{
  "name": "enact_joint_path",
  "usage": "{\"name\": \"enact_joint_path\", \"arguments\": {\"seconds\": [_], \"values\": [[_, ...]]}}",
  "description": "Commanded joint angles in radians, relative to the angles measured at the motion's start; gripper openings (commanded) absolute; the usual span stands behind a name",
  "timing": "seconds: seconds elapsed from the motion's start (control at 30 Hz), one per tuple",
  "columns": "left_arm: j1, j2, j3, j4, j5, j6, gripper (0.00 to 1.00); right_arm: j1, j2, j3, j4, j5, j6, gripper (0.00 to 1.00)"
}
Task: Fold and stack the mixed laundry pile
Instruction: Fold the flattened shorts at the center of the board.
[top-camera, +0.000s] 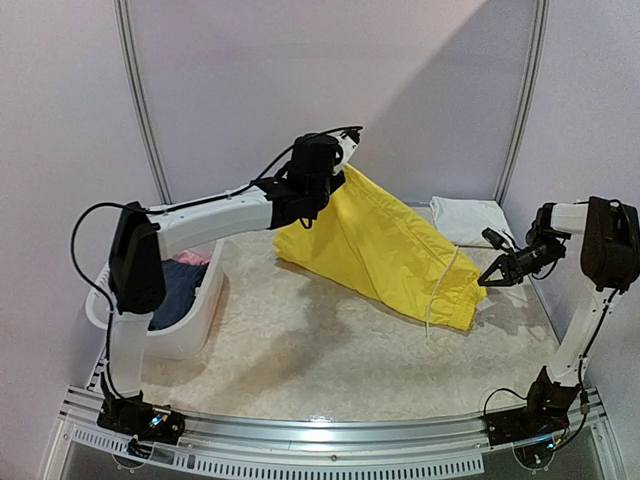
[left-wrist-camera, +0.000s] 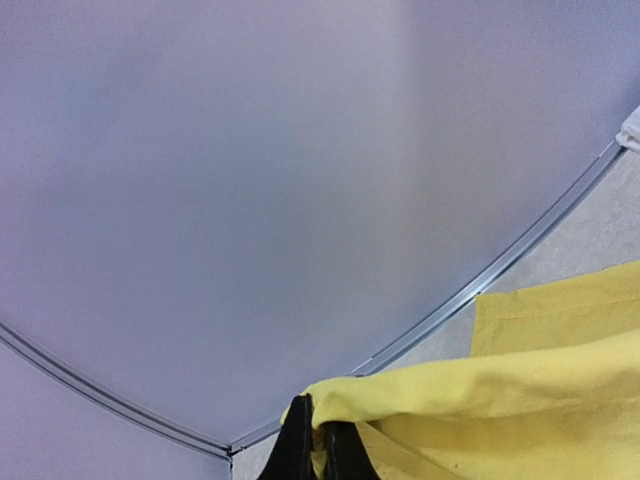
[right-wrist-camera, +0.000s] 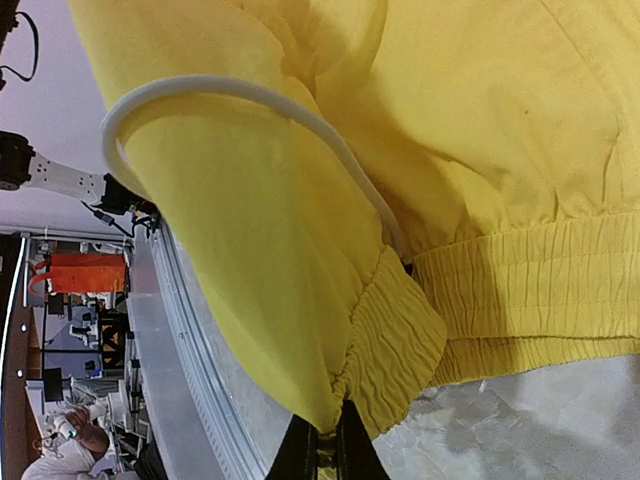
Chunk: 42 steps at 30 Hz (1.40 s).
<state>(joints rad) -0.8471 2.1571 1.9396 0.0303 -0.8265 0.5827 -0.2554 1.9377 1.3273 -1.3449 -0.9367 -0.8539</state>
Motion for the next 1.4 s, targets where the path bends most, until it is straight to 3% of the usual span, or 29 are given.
{"name": "enact_joint_path", "arguments": {"seconds": [0.0,0.33,0.6,0.83,1.37], "values": [[-0.062,-0.131,-0.175,-0.014,-0.087,-0.025,0.0,0.006,-0.089,-0.101,-0.142,0.049,-0.124,0.0],[-0.192,-0.369,-0.44,-0.077,-0.259,-0.1,0.0,0.068,-0.348,-0.241,-0.181,0.158,-0.274,0.0],[-0.293,-0.509,-0.552,-0.144,-0.397,-0.152,0.0,0.102,-0.459,-0.272,-0.295,0.167,-0.456,0.0],[-0.381,-0.599,-0.607,-0.146,-0.461,-0.17,0.0,0.105,-0.581,-0.294,-0.317,0.195,-0.504,0.01],[-0.529,-0.622,-0.638,0.078,-0.621,0.062,0.0,0.126,-0.797,-0.31,-0.319,0.256,-0.54,0.0]]}}
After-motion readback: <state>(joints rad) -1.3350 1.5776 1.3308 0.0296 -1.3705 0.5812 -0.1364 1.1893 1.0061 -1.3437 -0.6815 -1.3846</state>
